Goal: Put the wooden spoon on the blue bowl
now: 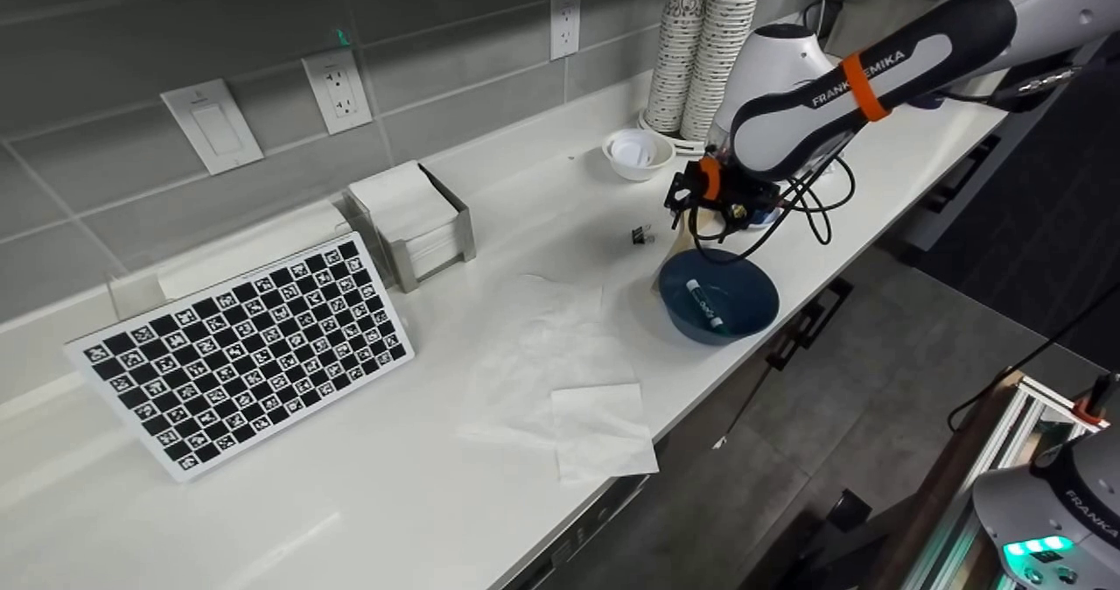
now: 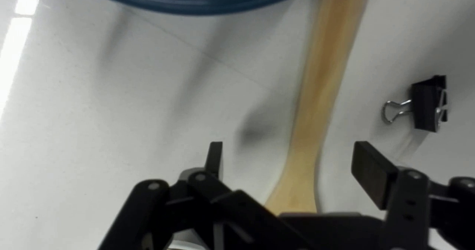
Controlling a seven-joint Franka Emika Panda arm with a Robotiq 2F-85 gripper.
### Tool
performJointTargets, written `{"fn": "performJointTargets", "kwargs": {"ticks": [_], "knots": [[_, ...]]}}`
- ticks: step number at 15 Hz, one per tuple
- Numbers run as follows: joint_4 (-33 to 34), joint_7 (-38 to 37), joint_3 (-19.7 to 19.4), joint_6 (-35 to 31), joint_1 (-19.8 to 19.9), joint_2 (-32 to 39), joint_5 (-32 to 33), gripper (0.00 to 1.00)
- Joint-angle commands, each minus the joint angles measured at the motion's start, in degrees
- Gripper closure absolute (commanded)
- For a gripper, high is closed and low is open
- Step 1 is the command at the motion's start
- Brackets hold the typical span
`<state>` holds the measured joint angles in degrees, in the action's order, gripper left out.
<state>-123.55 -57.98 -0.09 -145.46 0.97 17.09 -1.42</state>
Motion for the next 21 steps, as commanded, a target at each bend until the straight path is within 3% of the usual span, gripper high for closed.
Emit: {"fn": "performJointTargets", "kwargs": {"ticks": [1, 4, 6, 7, 8, 11, 12, 14, 15, 16, 21], "knots": [[1.0, 1.8, -1.4, 1.2, -1.4, 0.6, -1.8, 0.06], [1.0, 2.1, -1.4, 1.1, -1.8, 0.6, -2.0, 0.09], [1.2, 2.1, -1.5, 0.8, -2.2, 1.3, -1.6, 0.19], [1.7, 1.6, -1.8, 0.6, -2.5, 2.2, -0.9, 0.19], [2.1, 1.4, -2.0, 0.9, -2.9, 3.0, -0.5, 0.28], [3.4, 0.8, -2.8, 1.4, -4.4, 4.9, 1.0, 0.30], [4.3, 0.5, -3.1, 1.6, -5.0, 5.5, 1.6, 0.25], [6.1, 0.3, -3.6, 2.2, -6.1, 6.6, 2.5, 0.28], [6.7, 0.4, -3.6, 2.6, -6.5, 7.0, 2.5, 0.33], [7.6, 0.2, -3.7, 2.9, -6.9, 7.6, 2.8, 0.53], [10.3, -0.2, -4.5, 4.6, -8.5, 9.2, 4.1, 0.89]]}}
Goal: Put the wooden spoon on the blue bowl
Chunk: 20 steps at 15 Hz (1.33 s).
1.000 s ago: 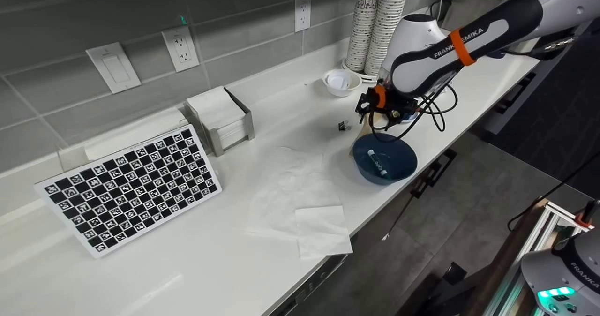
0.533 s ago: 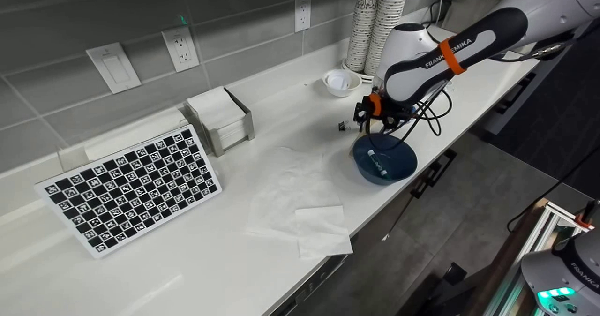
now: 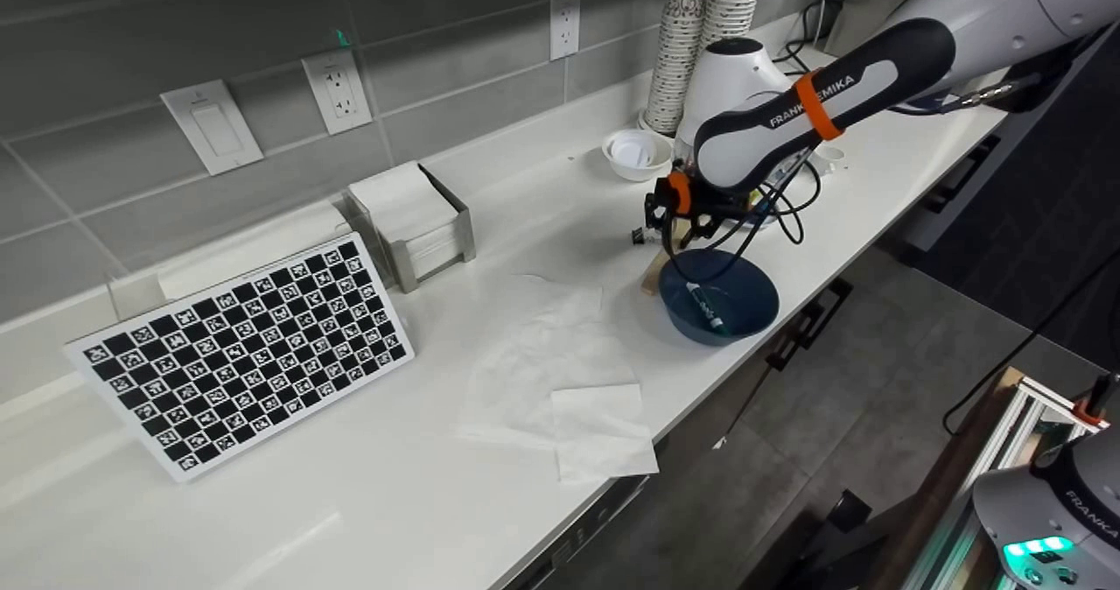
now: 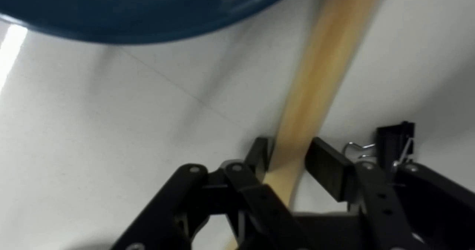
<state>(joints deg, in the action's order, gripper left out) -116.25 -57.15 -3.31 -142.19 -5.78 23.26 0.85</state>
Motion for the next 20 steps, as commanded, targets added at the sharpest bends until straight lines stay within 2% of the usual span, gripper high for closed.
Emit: {"fn": "performJointTargets", "kwargs": {"ticks": [1, 6, 11, 15, 20], "knots": [[3.4, -1.1, -1.4, 1.6, -1.9, 3.0, 1.9, 0.95], [4.5, -1.8, -1.2, 0.8, -2.0, 1.4, 0.4, 0.94], [4.3, -6.7, -1.7, -0.9, -2.6, -1.0, 0.3, 0.94], [1.2, -12.1, -1.3, -0.5, -2.5, -7.5, -0.4, 0.94], [-5.8, -13.3, 0.6, 7.9, -1.4, -20.3, 0.1, 0.94]]}}
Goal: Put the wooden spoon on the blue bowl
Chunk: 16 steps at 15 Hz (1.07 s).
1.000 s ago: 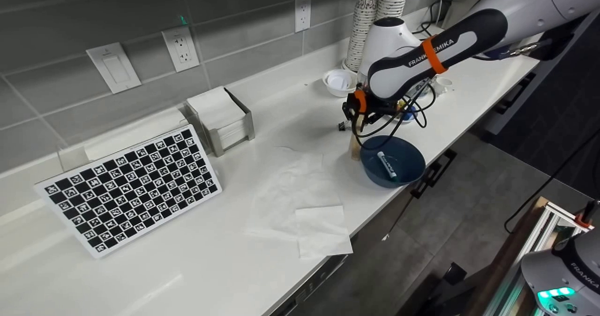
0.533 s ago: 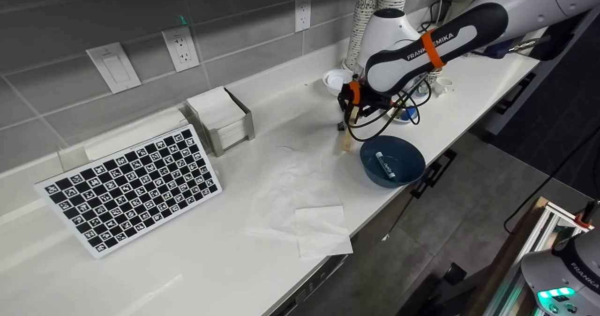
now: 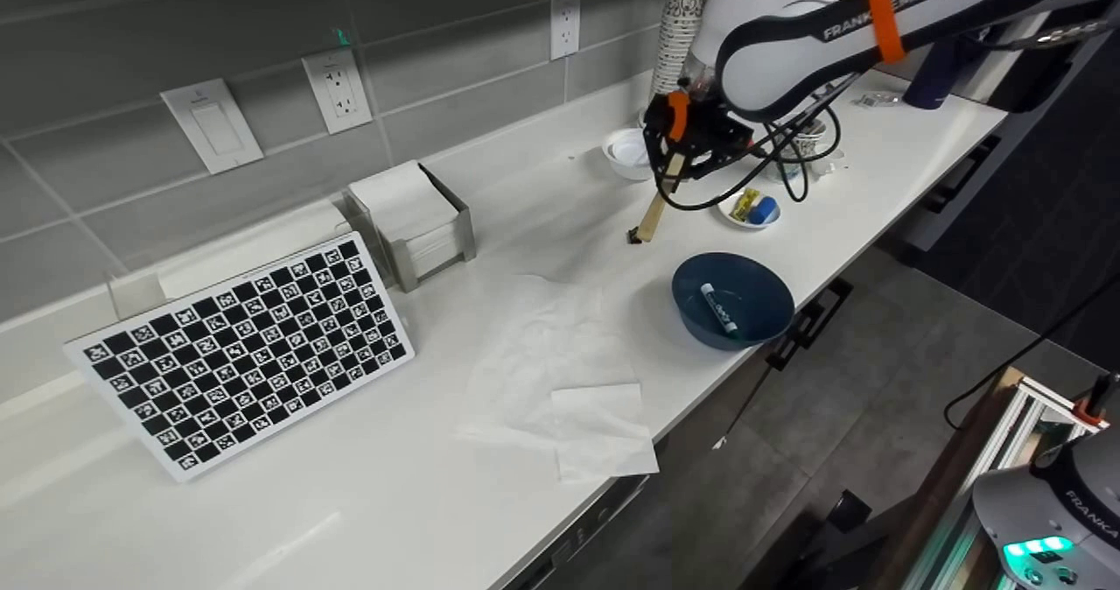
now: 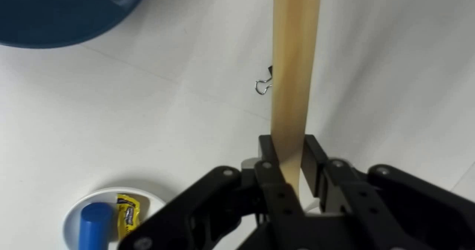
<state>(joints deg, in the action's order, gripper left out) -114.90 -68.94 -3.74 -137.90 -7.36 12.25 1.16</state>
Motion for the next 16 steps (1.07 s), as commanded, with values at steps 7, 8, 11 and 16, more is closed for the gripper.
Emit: {"fn": "performJointTargets", "kwargs": {"ticks": [7, 8, 11, 16], "knots": [[-25.2, -2.7, 6.3, 6.0, 1.0, -25.6, -7.2, 0.94], [-27.6, -3.3, 7.3, 4.5, 1.0, -27.3, -7.9, 0.94], [-33.2, -5.5, 10.5, -0.3, 1.4, -30.0, -6.6, 0.94], [-37.6, -10.3, 15.2, -10.2, 3.8, -27.4, -0.5, 0.94]]}}
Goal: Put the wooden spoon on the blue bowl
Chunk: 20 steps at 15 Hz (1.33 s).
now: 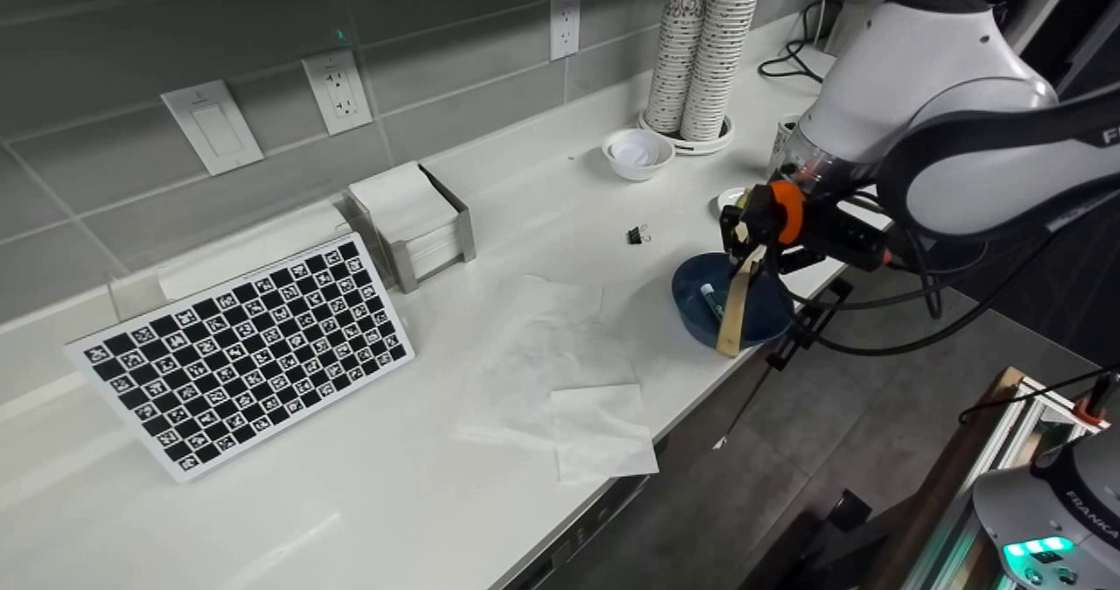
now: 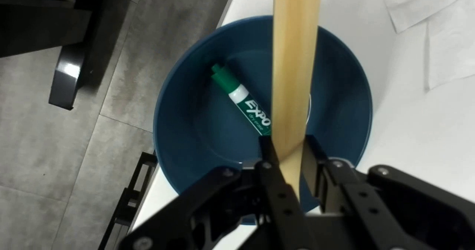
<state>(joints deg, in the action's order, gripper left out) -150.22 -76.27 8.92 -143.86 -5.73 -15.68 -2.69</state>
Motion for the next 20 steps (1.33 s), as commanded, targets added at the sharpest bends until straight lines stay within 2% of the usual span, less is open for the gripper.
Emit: {"fn": "performJointTargets", "kwargs": {"ticks": [1, 3, 4, 5, 7, 11, 13, 14, 15, 16, 20], "knots": [[-2.3, -3.5, 2.9, -4.9, 2.9, 1.3, 4.6, 0.94], [-1.8, -4.2, 3.1, -4.5, 3.8, 2.6, 6.2, 0.94], [-1.5, -4.6, 3.2, -4.3, 4.0, 3.2, 6.5, 0.76], [-1.1, -4.0, 2.9, -4.2, 3.7, 3.8, 5.6, 0.52], [-0.7, -3.2, 2.5, -4.1, 3.3, 4.3, 4.5, 0.48], [0.7, -1.2, 1.6, -1.6, 3.2, 1.9, 4.2, 0.20], [1.5, 3.5, -0.3, 3.1, 2.4, -2.4, 1.2, 0.06], [2.0, 7.2, -1.4, 6.8, 1.8, -4.4, -0.7, 0.02], [2.1, 13.4, -6.2, 10.8, -2.9, -6.8, -1.9, 0.00], [1.4, 17.6, -6.3, 13.3, -1.2, -10.1, -0.2, 0.00], [1.4, 35.6, -15.3, 23.3, -2.8, -20.4, 1.4, 0.00]]}}
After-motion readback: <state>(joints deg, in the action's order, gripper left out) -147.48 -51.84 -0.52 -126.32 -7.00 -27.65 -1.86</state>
